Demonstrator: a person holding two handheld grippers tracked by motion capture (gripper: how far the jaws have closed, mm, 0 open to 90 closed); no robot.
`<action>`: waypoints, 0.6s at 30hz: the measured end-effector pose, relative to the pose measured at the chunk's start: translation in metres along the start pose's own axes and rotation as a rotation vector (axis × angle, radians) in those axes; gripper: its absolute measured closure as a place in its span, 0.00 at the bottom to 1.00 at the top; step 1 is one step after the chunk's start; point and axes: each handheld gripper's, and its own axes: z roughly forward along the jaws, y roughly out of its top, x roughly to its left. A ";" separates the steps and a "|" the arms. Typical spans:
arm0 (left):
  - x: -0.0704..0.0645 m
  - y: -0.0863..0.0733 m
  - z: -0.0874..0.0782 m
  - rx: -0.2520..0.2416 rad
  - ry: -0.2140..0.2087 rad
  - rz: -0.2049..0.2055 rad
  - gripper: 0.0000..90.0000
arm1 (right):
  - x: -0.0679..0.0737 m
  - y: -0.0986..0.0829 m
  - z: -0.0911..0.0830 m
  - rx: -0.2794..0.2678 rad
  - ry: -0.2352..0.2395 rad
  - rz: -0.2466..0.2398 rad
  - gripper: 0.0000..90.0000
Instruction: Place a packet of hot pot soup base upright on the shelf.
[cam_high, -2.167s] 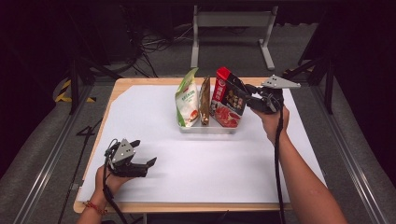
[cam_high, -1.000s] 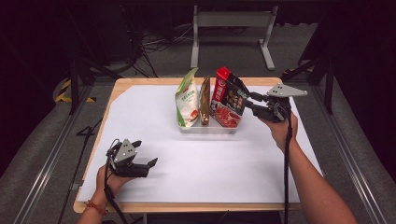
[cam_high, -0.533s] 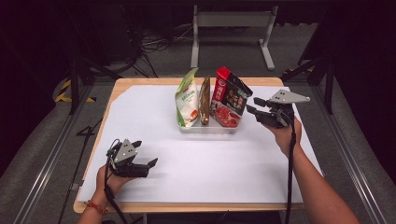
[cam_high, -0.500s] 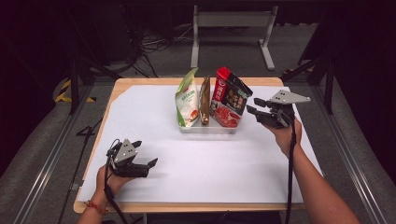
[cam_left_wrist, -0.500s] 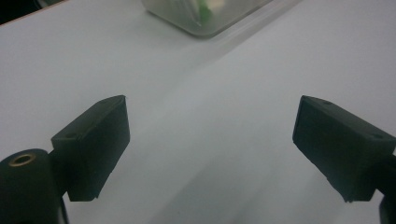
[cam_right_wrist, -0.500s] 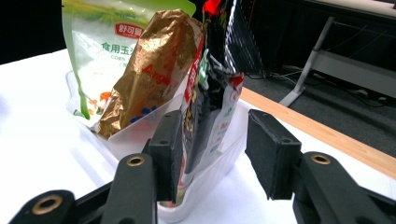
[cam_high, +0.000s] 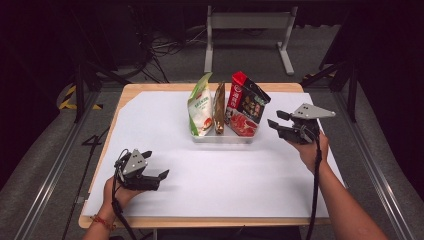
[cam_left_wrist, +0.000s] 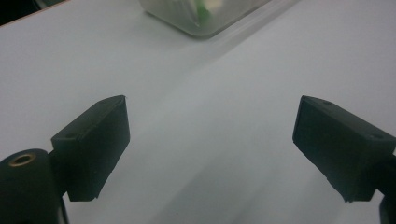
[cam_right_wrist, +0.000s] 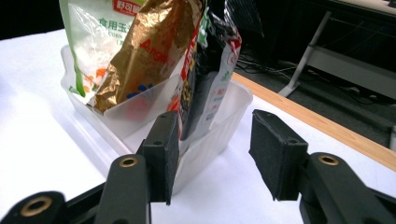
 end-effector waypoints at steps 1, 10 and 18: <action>0.000 0.000 0.000 0.001 -0.001 0.000 0.13 | 0.000 -0.001 -0.001 0.000 0.003 0.001 0.55; 0.000 0.000 0.000 0.000 0.001 0.000 0.13 | -0.001 -0.010 -0.007 0.013 -0.007 -0.018 0.50; -0.001 0.000 0.000 0.000 0.001 0.000 0.13 | 0.000 -0.018 -0.012 0.021 0.002 -0.034 0.41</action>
